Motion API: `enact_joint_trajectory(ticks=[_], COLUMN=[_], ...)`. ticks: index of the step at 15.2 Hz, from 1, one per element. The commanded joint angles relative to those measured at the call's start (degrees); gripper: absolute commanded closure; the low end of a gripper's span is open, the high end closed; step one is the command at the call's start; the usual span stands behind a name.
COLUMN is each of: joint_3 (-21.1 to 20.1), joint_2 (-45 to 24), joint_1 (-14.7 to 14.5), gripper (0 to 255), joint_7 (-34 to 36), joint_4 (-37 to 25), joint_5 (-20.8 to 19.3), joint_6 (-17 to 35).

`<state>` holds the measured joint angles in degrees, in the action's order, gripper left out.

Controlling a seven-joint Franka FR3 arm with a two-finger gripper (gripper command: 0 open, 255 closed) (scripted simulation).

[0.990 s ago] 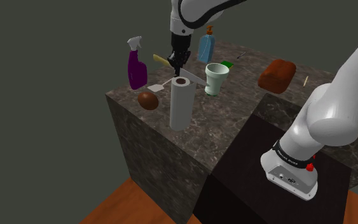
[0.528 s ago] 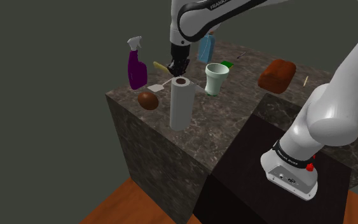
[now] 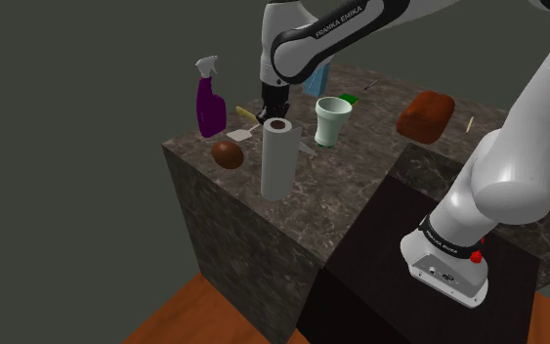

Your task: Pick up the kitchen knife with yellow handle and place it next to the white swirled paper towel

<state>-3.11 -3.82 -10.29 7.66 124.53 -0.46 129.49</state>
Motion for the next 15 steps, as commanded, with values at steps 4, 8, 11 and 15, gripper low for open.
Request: enact_joint_trajectory(ticks=[4,8,11,15], joint_3=[0.00,0.00,0.00,0.00], joint_2=[-1.94,-1.94,-1.94,-1.94], joint_1=[-0.03,-0.04,-0.03,-0.03], gripper=[255,255,255,0], joint_7=[0.16,0.16,0.16,0.16], joint_4=[1.74,1.73,1.73,1.73], joint_5=[-0.17,-0.17,-0.17,-0.17], joint_6=[3.72,3.72,3.71,3.71])
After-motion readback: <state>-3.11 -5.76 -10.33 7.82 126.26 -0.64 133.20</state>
